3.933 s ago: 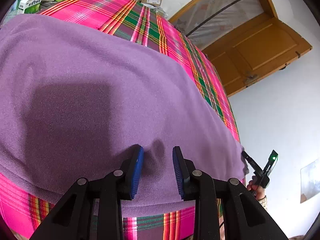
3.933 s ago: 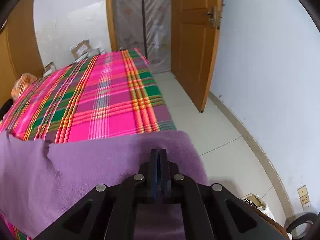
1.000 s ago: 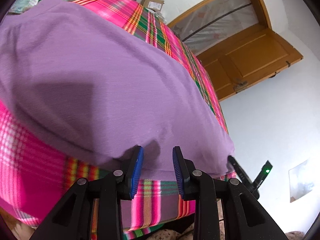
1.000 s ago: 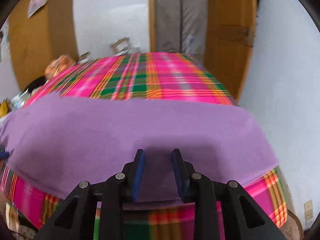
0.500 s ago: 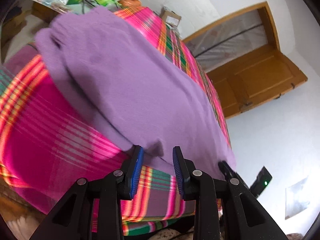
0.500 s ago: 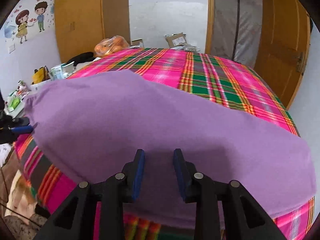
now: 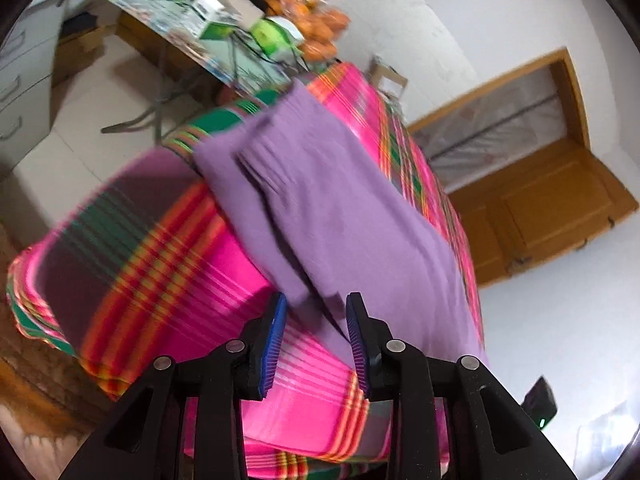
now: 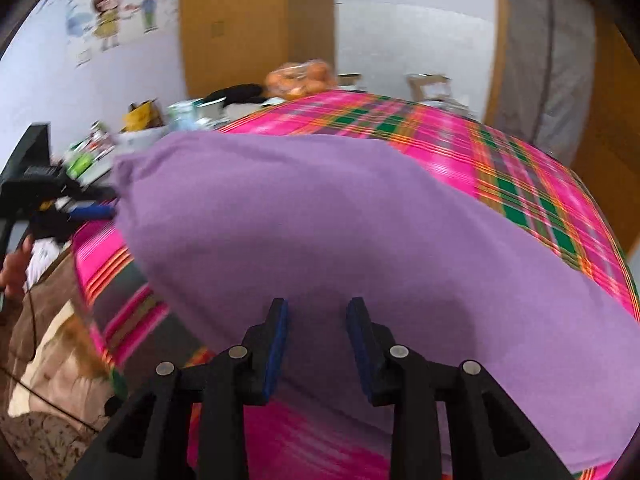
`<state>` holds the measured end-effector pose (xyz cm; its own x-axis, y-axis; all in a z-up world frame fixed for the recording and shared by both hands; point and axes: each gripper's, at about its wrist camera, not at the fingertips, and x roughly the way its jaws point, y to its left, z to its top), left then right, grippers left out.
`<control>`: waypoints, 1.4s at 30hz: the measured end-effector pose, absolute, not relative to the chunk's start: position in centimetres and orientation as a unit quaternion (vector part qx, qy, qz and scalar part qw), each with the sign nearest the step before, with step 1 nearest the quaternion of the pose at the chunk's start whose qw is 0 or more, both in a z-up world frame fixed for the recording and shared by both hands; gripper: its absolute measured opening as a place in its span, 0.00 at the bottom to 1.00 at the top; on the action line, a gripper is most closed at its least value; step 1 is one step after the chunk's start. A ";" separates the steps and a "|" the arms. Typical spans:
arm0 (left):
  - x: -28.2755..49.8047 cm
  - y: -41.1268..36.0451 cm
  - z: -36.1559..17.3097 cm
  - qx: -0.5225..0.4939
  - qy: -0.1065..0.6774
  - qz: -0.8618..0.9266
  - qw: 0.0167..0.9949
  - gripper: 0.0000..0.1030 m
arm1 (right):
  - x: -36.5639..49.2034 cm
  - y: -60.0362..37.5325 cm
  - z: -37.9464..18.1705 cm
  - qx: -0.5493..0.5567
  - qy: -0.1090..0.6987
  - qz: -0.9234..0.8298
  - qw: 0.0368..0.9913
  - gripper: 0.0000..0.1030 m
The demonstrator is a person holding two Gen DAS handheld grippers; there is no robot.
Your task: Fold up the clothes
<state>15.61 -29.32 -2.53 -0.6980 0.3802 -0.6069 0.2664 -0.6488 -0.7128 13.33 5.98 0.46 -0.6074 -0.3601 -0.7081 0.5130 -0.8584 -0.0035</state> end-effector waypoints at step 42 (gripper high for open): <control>15.9 -37.5 -2.9 -0.341 -0.472 0.812 -0.031 0.37 | 5.3 -21.3 0.2 0.395 0.126 -0.830 0.374 0.40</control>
<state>15.92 -37.54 -2.86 -0.7662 0.2719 -0.5823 0.3717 -0.5517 -0.7467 5.32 -21.30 0.18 -0.4086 -0.5201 -0.7500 0.7195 -0.6892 0.0860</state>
